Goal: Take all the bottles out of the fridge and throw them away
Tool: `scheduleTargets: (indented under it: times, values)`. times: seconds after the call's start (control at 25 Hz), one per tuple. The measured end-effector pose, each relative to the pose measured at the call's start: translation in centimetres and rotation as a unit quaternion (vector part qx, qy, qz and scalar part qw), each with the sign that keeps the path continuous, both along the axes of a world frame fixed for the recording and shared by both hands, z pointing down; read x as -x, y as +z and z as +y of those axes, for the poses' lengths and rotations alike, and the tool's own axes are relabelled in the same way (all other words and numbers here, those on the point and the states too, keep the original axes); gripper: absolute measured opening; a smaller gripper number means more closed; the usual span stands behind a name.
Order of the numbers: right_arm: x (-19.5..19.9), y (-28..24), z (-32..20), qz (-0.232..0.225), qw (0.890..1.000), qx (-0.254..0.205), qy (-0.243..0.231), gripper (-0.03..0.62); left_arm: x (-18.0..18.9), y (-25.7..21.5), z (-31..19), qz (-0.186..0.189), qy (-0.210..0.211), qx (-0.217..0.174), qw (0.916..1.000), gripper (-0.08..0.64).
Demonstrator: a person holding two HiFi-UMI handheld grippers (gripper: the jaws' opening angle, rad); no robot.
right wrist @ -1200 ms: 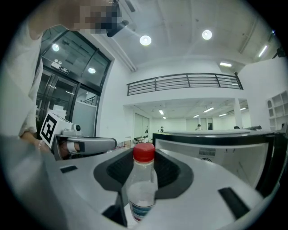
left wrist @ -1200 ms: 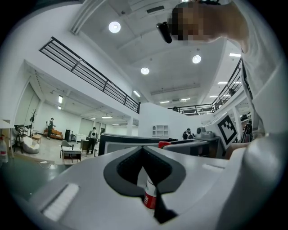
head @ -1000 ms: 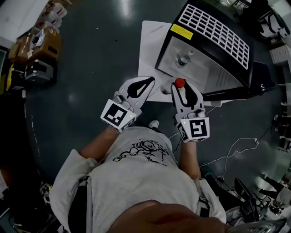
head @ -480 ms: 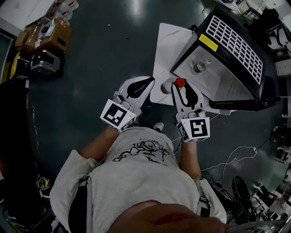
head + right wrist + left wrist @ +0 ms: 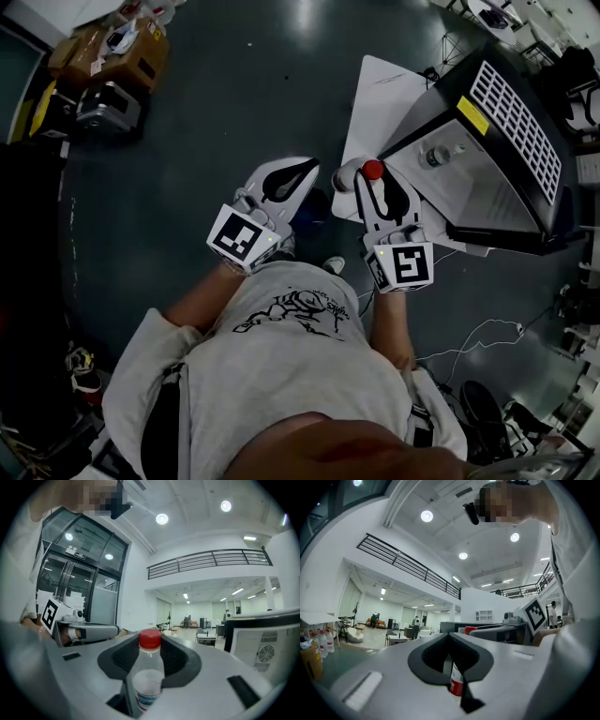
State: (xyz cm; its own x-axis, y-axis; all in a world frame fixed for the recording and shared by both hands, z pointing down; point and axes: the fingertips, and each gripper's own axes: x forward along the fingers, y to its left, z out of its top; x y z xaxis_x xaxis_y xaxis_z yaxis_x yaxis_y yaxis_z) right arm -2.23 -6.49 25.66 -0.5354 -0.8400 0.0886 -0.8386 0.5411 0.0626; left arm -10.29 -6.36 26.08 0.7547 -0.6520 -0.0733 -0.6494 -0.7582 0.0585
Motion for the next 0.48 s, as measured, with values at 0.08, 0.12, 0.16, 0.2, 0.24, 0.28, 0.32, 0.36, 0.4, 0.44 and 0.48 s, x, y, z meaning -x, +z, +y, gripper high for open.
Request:
scheduleTargets:
  times: [0.08,0.12,0.16,0.2,0.24,0.28,0.32,0.36,0.4,0.44,0.48]
  values:
    - [1.3,0.1,-0.2,-0.001,1.0,0.002,-0.006,0.146,1.3,0.0,-0.1,0.001,-0.006,0.0,1.0,0.009]
    - [1.8,0.2,-0.3,-0.003,1.0,0.004,-0.008,0.146,1.8,0.1,-0.1,0.001,-0.009,0.0,1.0,0.009]
    - [2.3,0.3,-0.4,-0.003,1.0,0.005,-0.011,0.146,2.3,0.1,-0.1,0.002,-0.011,0.0,0.9999,0.009]
    - [2.8,0.4,-0.5,-0.004,1.0,0.005,-0.013,0.146,2.8,0.2,-0.2,0.002,-0.014,0.001,0.9999,0.009]
    - [3.2,0.5,-0.5,-0.004,1.0,0.005,-0.015,0.146,3.3,0.3,-0.2,0.002,-0.016,0.001,0.9999,0.009]
    - [3.7,0.5,-0.6,-0.004,1.0,0.004,-0.017,0.146,3.8,0.4,-0.3,0.002,-0.019,0.001,0.9998,0.009]
    - [4.2,0.5,-0.7,-0.002,1.0,0.004,-0.019,0.146,4.3,0.4,-0.3,0.002,-0.021,0.002,0.9998,0.009]
    - [4.7,0.4,-0.7,-0.001,1.0,0.005,-0.021,0.146,4.7,0.5,-0.3,0.003,-0.023,0.002,0.9997,0.009]
    - [5.1,0.5,-0.8,0.0,1.0,0.005,-0.023,0.146,5.1,0.6,-0.3,0.003,-0.024,0.003,0.9997,0.009]
    - [5.4,0.5,-0.8,0.0,1.0,0.004,-0.025,0.146,5.4,0.7,-0.3,0.003,-0.025,0.003,0.9997,0.009]
    - [5.7,0.6,-0.8,-0.001,1.0,0.005,-0.026,0.146,5.8,0.7,-0.3,0.004,-0.027,0.004,0.9996,0.009]
